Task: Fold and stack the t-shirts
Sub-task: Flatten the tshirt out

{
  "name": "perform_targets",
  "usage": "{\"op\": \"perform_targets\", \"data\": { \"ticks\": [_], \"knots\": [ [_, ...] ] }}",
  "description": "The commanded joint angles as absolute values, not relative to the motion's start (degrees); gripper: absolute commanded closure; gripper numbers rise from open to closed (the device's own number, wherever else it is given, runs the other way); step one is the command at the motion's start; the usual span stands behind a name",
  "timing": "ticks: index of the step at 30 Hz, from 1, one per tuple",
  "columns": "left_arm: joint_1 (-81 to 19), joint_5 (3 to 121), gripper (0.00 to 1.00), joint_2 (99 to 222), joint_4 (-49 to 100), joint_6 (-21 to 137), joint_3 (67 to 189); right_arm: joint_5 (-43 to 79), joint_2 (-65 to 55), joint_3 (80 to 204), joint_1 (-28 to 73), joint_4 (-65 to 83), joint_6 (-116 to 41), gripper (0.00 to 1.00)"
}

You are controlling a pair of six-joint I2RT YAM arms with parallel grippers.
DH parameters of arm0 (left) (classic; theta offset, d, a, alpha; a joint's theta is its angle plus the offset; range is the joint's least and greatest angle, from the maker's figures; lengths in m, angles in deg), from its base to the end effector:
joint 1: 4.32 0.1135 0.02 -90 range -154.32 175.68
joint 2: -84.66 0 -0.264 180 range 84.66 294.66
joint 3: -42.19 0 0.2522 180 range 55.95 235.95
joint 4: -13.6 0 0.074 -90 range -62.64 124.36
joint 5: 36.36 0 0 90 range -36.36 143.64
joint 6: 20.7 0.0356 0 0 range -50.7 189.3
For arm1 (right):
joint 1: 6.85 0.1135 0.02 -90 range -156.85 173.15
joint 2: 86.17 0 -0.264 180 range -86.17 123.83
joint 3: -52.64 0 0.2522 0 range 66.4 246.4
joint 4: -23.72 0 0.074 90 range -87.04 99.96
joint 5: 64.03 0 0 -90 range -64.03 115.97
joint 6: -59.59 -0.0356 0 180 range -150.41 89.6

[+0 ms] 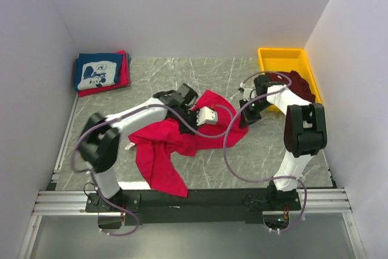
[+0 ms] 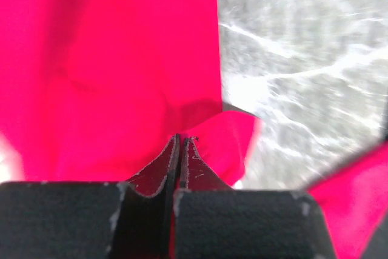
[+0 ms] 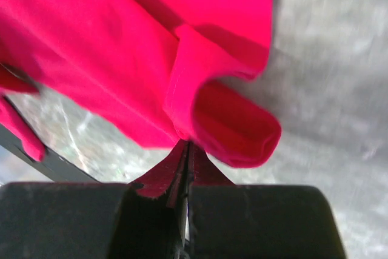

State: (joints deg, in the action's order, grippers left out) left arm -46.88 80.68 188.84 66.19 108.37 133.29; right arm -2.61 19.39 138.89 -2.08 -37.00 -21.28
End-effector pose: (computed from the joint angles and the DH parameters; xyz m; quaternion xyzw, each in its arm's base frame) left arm 0.2644 -0.2648 0.2161 0.6585 0.6871 -0.2347 0.1978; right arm 0.3444 0.0458 0.1808 -0.1381 0.9557 0.2425 0.0935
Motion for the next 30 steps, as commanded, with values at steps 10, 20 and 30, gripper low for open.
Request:
{"op": "perform_targets", "data": {
  "ticks": [10, 20, 30],
  "knots": [
    [-25.7, 86.3, 1.00, 173.1, 71.0, 102.7, 130.7, 0.0, 13.6, 145.1, -1.0, -40.2, -20.0, 1.00],
    [-13.1, 84.9, 1.00, 178.2, 65.7, 96.3, 132.1, 4.5, 42.2, 181.5, 4.2, -43.5, -23.2, 0.63],
    [-9.6, 85.1, 0.99, 180.6, 65.9, 95.9, 132.7, -4.8, 24.9, 159.1, -6.6, -38.0, -23.8, 0.42]
  ]
}}
